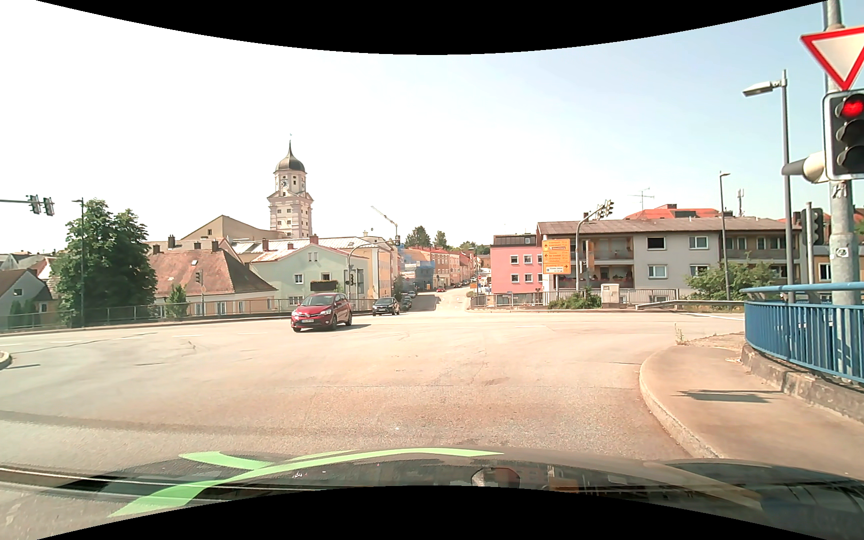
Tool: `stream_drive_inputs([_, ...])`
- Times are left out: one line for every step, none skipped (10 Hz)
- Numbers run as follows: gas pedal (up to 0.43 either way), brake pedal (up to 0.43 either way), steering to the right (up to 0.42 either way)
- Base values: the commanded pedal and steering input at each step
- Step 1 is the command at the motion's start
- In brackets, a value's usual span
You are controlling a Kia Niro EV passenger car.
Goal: Follow the waypoints while adhering to traffic rules and regulations
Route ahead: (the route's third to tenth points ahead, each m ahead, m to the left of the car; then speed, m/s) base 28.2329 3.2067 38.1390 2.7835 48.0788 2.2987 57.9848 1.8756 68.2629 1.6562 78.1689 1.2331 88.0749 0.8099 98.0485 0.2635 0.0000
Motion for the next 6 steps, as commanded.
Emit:
stream_drive_inputs([0.0,0.28,-0.008])
stream_drive_inputs([0.0,0.287,-0.008])
stream_drive_inputs([0.0,0.28,-0.008])
stream_drive_inputs([0.0,0.287,-0.008])
stream_drive_inputs([0.0,0.28,-0.008])
stream_drive_inputs([0.0,0.287,-0.008])
